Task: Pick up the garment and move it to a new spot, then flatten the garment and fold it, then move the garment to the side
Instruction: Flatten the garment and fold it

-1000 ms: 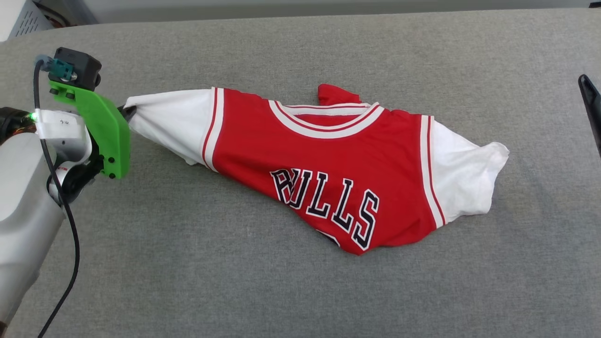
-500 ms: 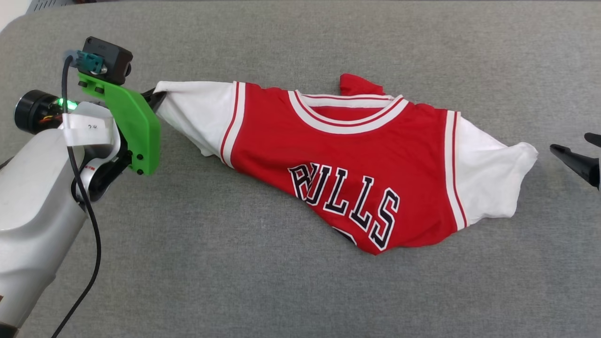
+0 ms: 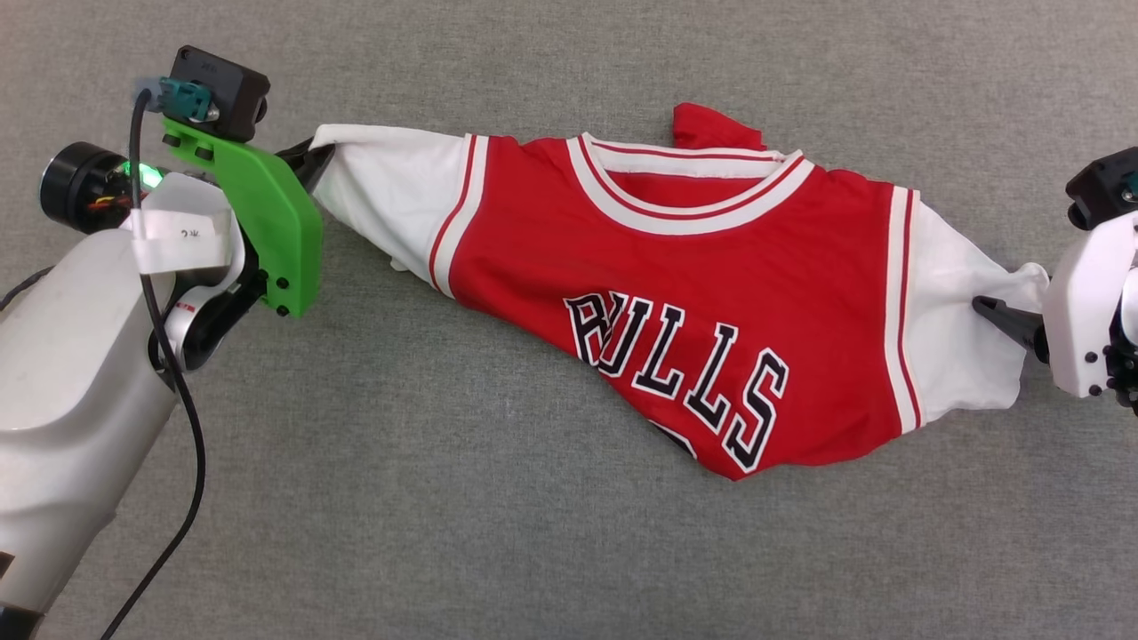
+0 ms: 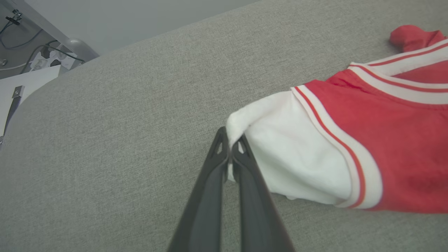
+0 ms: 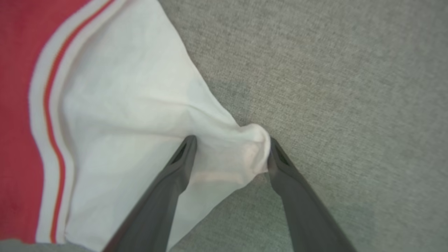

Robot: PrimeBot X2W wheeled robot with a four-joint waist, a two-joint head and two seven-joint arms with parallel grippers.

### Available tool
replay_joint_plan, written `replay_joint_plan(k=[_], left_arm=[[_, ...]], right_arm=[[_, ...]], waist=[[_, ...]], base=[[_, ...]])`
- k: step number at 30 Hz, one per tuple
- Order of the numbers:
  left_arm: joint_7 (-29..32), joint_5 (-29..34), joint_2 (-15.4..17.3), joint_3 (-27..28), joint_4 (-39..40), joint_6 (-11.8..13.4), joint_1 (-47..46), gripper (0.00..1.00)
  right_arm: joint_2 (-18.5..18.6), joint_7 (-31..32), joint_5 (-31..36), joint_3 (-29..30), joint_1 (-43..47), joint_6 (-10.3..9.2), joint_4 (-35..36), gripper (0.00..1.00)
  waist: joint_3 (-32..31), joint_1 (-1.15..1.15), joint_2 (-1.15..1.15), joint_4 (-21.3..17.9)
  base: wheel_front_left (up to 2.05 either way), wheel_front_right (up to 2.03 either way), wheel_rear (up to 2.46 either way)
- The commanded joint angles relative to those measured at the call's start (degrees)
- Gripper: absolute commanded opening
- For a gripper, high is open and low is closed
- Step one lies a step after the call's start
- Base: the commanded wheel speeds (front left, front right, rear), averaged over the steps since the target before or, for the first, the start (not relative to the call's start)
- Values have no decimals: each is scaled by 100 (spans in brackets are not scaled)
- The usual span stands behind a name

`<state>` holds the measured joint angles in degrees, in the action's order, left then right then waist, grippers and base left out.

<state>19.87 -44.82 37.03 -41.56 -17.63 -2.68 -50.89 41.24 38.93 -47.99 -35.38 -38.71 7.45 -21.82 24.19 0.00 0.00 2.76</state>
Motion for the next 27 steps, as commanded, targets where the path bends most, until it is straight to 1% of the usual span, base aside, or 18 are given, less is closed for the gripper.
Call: replay_joint_plan(k=[1, 2, 3, 4, 6, 12, 13, 17, 22, 27], left_arm=[[-54, 40, -26, -8, -17, 58, -87, 0], [-63, 39, -29, -13, -38, 54, -81, 0], [-72, 34, -31, -19, -66, 49, -69, 0], [-79, 29, -33, -26, -88, 41, -59, 0], [-127, 22, -35, -36, -124, 12, -35, 0], [-588, 54, 43, 55, -48, 1, 121, 0], [-699, 69, 76, 91, 17, 20, 153, 0], [-1043, 161, 214, 222, 379, 129, 219, 0], [-1401, 295, 369, 461, 1018, 381, 173, 0], [-1595, 485, 442, 620, 1618, 583, -25, 0]], right_arm=[[-273, -4, -192, -363, 252, 3, -209, 100], [-282, -90, -216, -436, 238, 3, -218, 100], [-289, -229, -244, -501, 213, 3, -239, 21], [-286, -343, -273, -536, 186, 3, -258, 0], [-247, -628, -299, -607, 101, 3, -282, 0], [17, -1910, -223, -623, -139, 3, -47, 0], [92, -2208, -157, -582, -171, 3, 36, 0], [314, -2954, -73, -382, -135, 3, 330, 0], [554, -3647, 102, 145, -70, 3, 753, 0], [580, -4013, 386, 971, -69, 3, 1153, 0]], waist=[[-6, 0, 0, -11], [-23, 0, 0, -23], [-54, 0, 0, -44], [-88, 0, 0, -60], [-194, 0, 0, -99], [-663, 0, 0, -217], [-757, 0, 0, -239], [-1007, 0, 0, -273], [-1262, 0, 0, -311], [-1502, 0, 0, -367]], base=[[0, 0, 0], [0, 0, 0], [0, 0, 0], [0, 0, 0], [0, 0, 0], [0, 0, 0], [0, 0, 0], [0, 0, 0], [0, 0, 0], [0, 0, 0]])
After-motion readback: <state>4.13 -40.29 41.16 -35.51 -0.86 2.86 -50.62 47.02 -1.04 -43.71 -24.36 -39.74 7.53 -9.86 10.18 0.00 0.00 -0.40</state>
